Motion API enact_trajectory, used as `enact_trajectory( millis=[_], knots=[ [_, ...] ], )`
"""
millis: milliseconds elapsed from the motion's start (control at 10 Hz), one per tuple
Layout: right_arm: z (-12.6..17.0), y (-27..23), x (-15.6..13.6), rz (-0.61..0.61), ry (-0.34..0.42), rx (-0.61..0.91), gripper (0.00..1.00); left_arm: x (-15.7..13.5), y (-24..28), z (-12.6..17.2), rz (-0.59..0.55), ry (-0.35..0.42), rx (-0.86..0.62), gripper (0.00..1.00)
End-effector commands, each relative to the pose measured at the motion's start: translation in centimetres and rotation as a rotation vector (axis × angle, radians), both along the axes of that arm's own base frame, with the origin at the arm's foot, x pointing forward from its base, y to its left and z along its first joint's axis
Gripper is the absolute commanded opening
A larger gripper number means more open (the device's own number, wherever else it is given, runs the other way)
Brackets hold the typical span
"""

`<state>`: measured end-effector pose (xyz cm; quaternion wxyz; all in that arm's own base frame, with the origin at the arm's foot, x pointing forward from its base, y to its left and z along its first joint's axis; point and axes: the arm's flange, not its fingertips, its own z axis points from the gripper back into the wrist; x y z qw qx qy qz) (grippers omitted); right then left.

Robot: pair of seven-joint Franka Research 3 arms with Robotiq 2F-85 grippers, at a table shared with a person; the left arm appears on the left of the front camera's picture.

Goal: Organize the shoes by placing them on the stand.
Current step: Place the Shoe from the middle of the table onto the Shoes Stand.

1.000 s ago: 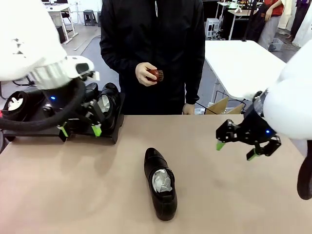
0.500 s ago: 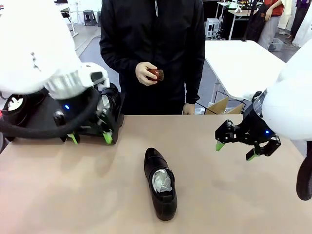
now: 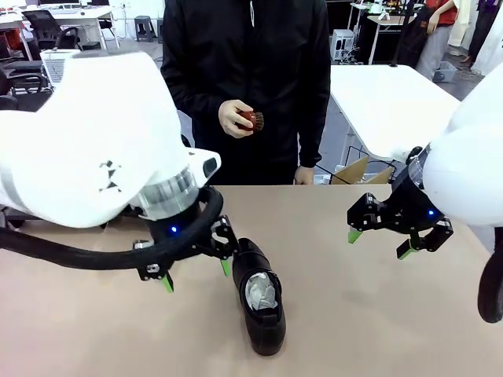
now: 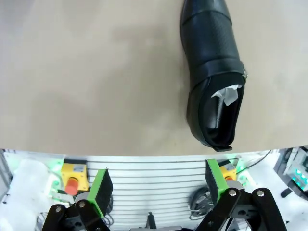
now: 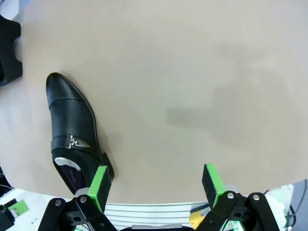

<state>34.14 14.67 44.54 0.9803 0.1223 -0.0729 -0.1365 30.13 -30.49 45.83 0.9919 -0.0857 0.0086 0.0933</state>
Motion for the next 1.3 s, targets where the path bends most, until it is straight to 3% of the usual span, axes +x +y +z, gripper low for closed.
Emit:
enact_trajectory(
  millis=[0,300,700,1000,1200],
  knots=[
    [0.0,0.0,0.1,-0.001,-0.002,0.009,1.0,-0.3,-1.6,-2.3,-0.026,0.007,0.012,1.0],
    [0.0,0.0,0.1,-0.001,-0.002,0.009,1.0,-0.5,-3.0,-6.0,-0.026,-0.037,0.037,1.0],
    [0.0,0.0,0.1,-0.001,-0.002,0.009,1.0,0.2,-4.7,-8.1,-0.086,-0.128,0.003,1.0],
    [0.0,0.0,0.1,-0.001,-0.002,0.009,1.0,0.8,-5.7,-9.3,-0.158,-0.15,0.014,1.0],
    [0.0,0.0,0.1,-0.001,-0.002,0.009,1.0,1.0,-6.4,-10.4,-0.184,-0.143,0.048,0.87]
  ],
)
